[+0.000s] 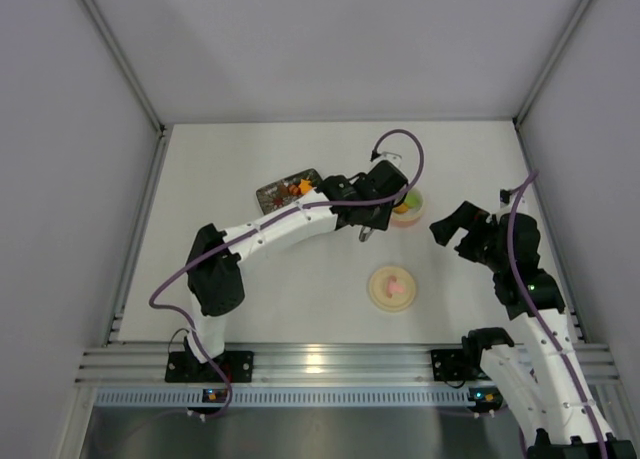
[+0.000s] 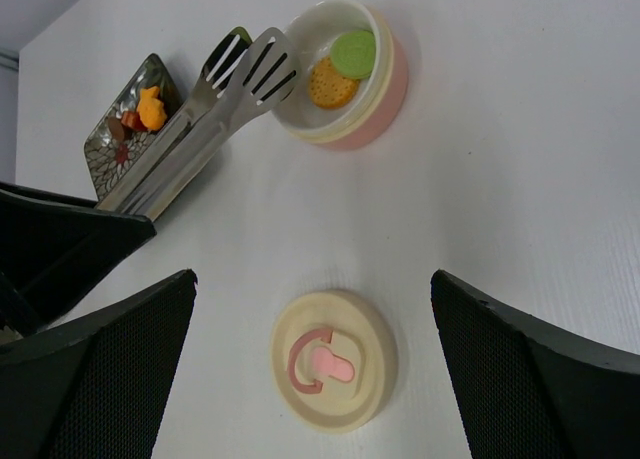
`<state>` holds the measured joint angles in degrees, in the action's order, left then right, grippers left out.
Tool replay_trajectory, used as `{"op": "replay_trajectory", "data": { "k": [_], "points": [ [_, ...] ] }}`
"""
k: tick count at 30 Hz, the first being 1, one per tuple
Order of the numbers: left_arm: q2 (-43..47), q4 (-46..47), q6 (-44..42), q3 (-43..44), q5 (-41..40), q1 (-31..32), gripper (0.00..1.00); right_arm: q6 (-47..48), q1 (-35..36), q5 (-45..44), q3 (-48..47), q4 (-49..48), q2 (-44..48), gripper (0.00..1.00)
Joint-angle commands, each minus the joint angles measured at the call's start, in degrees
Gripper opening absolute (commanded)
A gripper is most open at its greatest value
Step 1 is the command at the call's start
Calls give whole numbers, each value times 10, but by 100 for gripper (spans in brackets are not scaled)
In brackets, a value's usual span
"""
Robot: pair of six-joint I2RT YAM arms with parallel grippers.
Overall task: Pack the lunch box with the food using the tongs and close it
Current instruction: Place the fake food in the packing box.
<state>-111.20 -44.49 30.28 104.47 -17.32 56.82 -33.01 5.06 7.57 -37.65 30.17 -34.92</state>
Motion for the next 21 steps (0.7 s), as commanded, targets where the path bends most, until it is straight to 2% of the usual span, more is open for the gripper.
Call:
{"op": "replay_trajectory", "data": {
  "k": [1, 15, 21],
  "points": [
    [-4, 27, -9, 38, 0, 4, 37, 8, -9, -6, -30, 4, -1, 99],
    [-23, 25, -15, 50, -1, 6, 40, 11, -9, -5, -30, 3, -1, 99],
    [-23, 21, -15, 49, -4, 5, 48, 10, -9, -5, -27, 3, 0, 99]
  ]
}}
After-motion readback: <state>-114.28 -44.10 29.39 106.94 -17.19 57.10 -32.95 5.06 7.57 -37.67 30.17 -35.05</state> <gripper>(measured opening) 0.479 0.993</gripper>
